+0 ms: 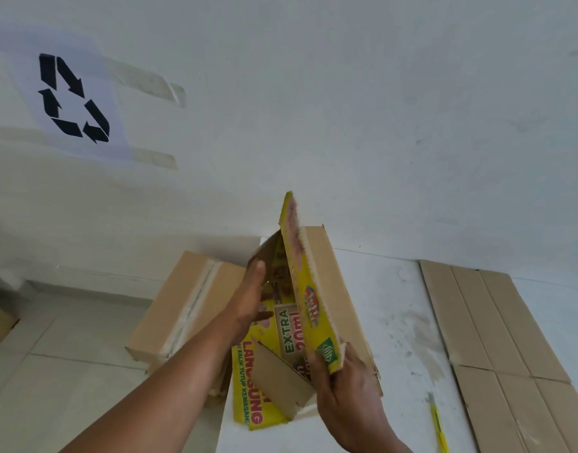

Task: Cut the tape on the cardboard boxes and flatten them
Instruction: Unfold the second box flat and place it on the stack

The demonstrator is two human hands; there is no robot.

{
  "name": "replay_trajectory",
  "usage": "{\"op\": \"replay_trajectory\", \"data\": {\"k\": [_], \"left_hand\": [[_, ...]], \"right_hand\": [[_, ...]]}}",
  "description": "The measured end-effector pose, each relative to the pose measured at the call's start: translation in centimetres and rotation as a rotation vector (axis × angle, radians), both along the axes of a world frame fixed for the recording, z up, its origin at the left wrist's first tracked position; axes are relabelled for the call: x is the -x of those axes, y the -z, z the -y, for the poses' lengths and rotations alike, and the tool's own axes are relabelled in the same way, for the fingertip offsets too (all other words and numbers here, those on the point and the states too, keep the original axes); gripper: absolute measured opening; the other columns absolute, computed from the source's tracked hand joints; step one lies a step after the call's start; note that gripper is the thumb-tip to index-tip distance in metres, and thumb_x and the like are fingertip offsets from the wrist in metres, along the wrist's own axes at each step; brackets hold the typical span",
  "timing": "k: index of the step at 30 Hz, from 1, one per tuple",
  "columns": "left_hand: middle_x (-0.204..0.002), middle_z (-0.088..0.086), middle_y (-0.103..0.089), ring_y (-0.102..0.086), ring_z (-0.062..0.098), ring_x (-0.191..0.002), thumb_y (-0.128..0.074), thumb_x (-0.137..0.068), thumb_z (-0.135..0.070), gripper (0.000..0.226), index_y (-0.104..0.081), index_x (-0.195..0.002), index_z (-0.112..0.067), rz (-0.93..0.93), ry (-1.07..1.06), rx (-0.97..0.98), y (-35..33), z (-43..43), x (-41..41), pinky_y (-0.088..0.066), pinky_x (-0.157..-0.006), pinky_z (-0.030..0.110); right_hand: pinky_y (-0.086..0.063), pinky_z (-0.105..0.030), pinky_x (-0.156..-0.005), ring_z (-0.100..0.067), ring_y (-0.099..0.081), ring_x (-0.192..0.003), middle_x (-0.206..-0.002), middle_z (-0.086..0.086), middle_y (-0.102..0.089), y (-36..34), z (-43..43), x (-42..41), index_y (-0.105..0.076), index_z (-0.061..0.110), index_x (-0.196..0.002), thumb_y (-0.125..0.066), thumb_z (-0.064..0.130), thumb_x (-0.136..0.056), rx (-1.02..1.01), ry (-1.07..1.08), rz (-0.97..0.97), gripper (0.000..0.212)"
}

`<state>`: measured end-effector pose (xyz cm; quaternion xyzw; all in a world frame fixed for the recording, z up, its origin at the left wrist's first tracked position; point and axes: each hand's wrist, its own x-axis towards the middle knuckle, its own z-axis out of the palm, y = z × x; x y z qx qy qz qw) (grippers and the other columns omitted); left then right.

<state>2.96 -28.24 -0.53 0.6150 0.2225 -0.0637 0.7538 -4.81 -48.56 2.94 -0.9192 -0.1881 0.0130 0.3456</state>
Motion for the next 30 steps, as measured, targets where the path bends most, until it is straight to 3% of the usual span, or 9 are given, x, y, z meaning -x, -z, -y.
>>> {"op": "replay_trajectory", "data": {"k": [3,8,10,13,16,20,24,27,30], "left_hand": [[-0.14,-0.003,-0.056,-0.056,0.025,-0.124,-0.035,-0.096,-0.071,0.065,-0.048,-0.146,-0.03,0.031,-0.175,0.097,0.2,-1.0,-0.4,-0.047,-0.104,0.052],[-0.12,0.014,-0.07,-0.066,0.029,-0.11,-0.031,-0.102,-0.063,0.06,-0.073,-0.114,-0.021,0.142,-0.242,0.266,-0.4,-3.1,-0.6,-0.05,-0.099,0.046],[-0.142,0.007,-0.059,-0.056,0.025,-0.13,-0.047,-0.099,-0.06,0.052,-0.059,-0.138,-0.028,0.144,-0.229,-0.015,-0.1,-4.0,-1.1,-0.041,-0.112,0.048],[-0.159,0.007,-0.034,-0.032,0.027,-0.147,-0.064,-0.094,-0.028,0.07,-0.032,-0.156,-0.019,0.053,-0.2,-0.778,-1.0,-3.1,-1.2,-0.029,-0.12,0.044],[-0.149,0.012,-0.04,-0.036,0.037,-0.141,-0.059,-0.085,-0.025,0.062,-0.046,-0.144,-0.016,0.403,-0.065,-1.407,-2.4,0.0,-0.4,-0.03,-0.117,0.05],[-0.148,-0.004,-0.046,-0.044,0.018,-0.136,-0.045,-0.103,-0.042,0.053,-0.035,-0.153,-0.028,0.331,0.413,-0.975,-3.8,5.7,0.0,-0.036,-0.115,0.04],[-0.14,-0.003,-0.053,-0.044,0.017,-0.132,-0.038,-0.104,-0.048,0.059,-0.023,-0.158,-0.027,0.232,0.395,-0.993,-3.0,8.7,0.0,-0.038,-0.11,0.041],[-0.136,-0.006,-0.054,-0.045,0.017,-0.128,-0.035,-0.104,-0.052,0.061,-0.023,-0.158,-0.027,0.148,0.333,-0.986,-3.1,9.5,-0.4,-0.039,-0.109,0.043],[-0.141,-0.006,-0.052,-0.043,0.019,-0.132,-0.034,-0.103,-0.054,0.062,-0.021,-0.158,-0.029,0.062,0.297,-0.998,-3.4,10.7,-0.4,-0.037,-0.112,0.044]], "right_hand": [[-0.044,-0.019,-0.088,-0.002,-0.043,-0.104,-0.116,0.016,-0.045,0.8,-0.1,0.0,-0.041,0.037,-0.145,-0.04,0.061,-0.092,0.247,-0.166,0.059,0.059],[-0.051,-0.033,-0.082,-0.019,-0.049,-0.099,-0.115,0.002,-0.044,1.6,-1.1,0.1,-0.042,0.035,-0.139,-0.052,0.068,-0.077,0.389,-0.185,0.133,0.071],[-0.052,-0.036,-0.083,-0.021,-0.048,-0.1,-0.116,0.001,-0.041,1.6,-1.3,0.0,-0.042,0.035,-0.139,-0.053,0.065,-0.076,0.424,-0.194,0.13,0.071],[-0.042,-0.038,-0.102,-0.021,-0.037,-0.115,-0.127,0.001,-0.029,0.8,-1.3,-0.2,-0.03,0.038,-0.146,-0.054,0.057,-0.08,0.461,-0.223,0.054,0.073],[-0.035,-0.031,-0.108,-0.016,-0.03,-0.12,-0.13,0.006,-0.024,-0.1,-1.0,-0.4,-0.032,0.037,-0.147,-0.057,0.047,-0.076,0.399,-0.254,-0.041,0.076],[-0.043,-0.018,-0.1,-0.006,-0.042,-0.115,-0.126,0.012,-0.039,-1.6,0.4,-2.0,-0.061,0.026,-0.124,-0.058,0.03,-0.073,0.207,-0.323,-0.203,0.051],[-0.052,-0.02,-0.074,-0.003,-0.062,-0.086,-0.101,0.017,-0.064,-2.2,3.5,-5.0,-0.073,0.018,-0.087,-0.052,0.013,-0.075,-0.007,-0.294,-0.32,0.024],[-0.049,-0.01,-0.074,0.003,-0.065,-0.086,-0.095,0.018,-0.07,-0.6,6.5,-7.9,-0.074,0.027,-0.093,-0.059,0.003,-0.083,-0.202,0.007,-0.228,0.03],[-0.052,-0.027,-0.086,-0.006,-0.062,-0.095,-0.113,0.009,-0.064,2.5,8.8,-11.4,-0.064,0.029,-0.116,-0.056,0.02,-0.094,-0.239,0.27,-0.462,0.025]]}}
